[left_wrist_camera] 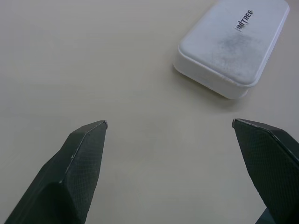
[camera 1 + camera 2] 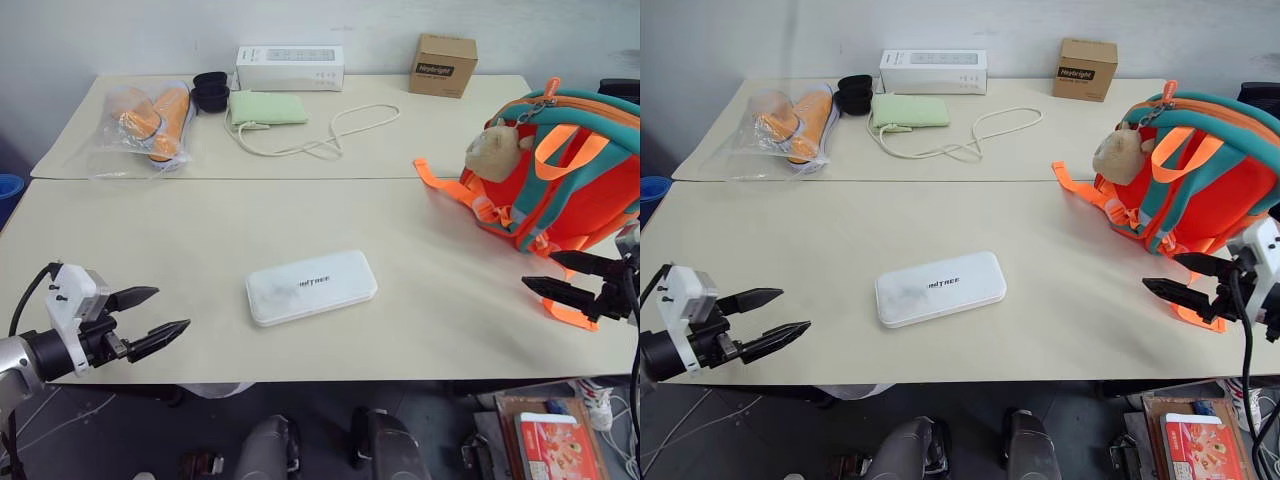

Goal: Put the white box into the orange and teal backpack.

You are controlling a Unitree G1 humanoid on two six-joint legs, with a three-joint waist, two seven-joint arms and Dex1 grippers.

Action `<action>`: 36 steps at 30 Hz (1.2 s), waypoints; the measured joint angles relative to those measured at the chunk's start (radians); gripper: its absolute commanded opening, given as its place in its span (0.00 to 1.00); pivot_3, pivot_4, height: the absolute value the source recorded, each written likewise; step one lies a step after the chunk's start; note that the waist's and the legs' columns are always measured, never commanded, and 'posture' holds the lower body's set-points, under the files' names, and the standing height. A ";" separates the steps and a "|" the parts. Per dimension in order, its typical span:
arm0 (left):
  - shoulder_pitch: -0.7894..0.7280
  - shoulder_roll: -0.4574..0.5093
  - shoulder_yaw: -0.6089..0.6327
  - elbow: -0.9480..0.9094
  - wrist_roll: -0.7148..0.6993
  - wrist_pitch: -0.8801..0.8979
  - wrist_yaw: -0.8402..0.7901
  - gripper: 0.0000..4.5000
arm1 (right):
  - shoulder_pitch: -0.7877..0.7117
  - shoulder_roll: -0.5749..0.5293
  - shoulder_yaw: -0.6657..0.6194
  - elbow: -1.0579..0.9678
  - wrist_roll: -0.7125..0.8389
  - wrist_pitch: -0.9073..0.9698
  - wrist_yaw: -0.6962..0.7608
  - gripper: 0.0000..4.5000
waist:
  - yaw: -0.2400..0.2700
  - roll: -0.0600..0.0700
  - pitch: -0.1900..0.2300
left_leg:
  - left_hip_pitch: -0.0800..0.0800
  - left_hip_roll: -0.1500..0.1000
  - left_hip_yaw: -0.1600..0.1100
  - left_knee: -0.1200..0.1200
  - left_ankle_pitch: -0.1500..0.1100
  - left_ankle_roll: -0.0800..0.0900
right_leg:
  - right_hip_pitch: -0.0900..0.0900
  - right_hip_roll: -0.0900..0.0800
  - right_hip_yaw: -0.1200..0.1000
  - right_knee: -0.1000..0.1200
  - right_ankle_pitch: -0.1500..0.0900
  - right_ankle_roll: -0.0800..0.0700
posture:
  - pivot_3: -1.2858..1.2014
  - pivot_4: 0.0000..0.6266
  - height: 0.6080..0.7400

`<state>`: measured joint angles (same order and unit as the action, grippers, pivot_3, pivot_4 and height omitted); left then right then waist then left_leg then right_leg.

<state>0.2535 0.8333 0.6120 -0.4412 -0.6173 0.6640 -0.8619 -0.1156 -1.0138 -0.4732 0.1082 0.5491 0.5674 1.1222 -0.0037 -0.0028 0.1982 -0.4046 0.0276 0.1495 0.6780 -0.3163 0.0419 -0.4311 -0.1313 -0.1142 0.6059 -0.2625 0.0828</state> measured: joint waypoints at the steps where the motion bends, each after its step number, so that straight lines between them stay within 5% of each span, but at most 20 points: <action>1: -0.001 0.003 -0.006 0.000 0.005 -0.004 -0.001 1.00 | -0.001 0.000 0.005 -0.002 -0.001 -0.001 0.002 0.99 | 0.000 0.000 0.000 | 0.000 0.000 0.000 0.000 0.000 0.000 | 0.000 0.000 0.000 0.000 0.000 0.000 | 0.52 0.24 1.00; 5: -0.005 0.046 -0.082 0.001 0.059 -0.041 -0.020 0.92 | -0.043 0.000 0.073 -0.056 0.001 0.003 0.013 0.87 | -0.003 0.001 0.000 | 0.000 0.000 0.000 0.000 0.000 0.000 | 0.000 0.000 0.000 0.001 0.000 0.000 | 0.52 0.24 1.00; 17: -0.186 0.055 -0.357 0.105 0.203 -0.152 -0.048 0.14 | -0.339 0.170 0.419 -0.176 -0.053 0.019 -0.038 0.00 | -0.001 0.002 0.000 | -0.002 0.001 0.002 0.000 0.003 -0.003 | -0.006 0.001 0.000 0.007 -0.002 -0.003 | 0.52 0.24 1.00; 19: -0.222 0.053 -0.393 0.108 0.217 -0.152 -0.046 0.02 | -0.379 0.211 0.488 -0.157 -0.106 0.004 -0.065 0.00 | -0.001 0.002 0.000 | -0.002 0.000 0.002 0.000 0.003 -0.003 | -0.007 0.001 0.000 0.008 -0.002 -0.003 | 0.52 0.24 1.00; 28: -0.395 0.042 -0.525 0.214 0.262 -0.139 -0.049 0.02 | -0.454 0.332 0.656 0.011 -0.318 -0.133 -0.116 0.00 | -0.002 0.001 0.000 | -0.002 0.000 0.007 0.002 0.007 0.003 | -0.009 0.003 -0.004 0.014 -0.001 -0.003 | 0.52 0.24 1.00; 36: -0.490 -0.016 -0.550 0.262 0.262 -0.119 -0.039 0.02 | -0.384 0.364 0.664 -0.112 -0.313 -0.100 -0.104 0.00 | -0.001 0.001 0.000 | -0.002 0.000 0.010 0.003 0.008 0.003 | -0.011 0.003 -0.003 0.019 -0.001 -0.002 | 0.52 0.24 1.00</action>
<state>-0.2365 0.8174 0.0619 -0.1790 -0.3551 0.5453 -0.9013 -0.5000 -0.6502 0.1911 -0.0043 0.2358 0.4672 1.0177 -0.0047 -0.0017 0.1981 -0.4064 0.0280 0.1593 0.6809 -0.3086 0.0450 -0.4418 -0.1279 -0.1167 0.6253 -0.2639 0.0803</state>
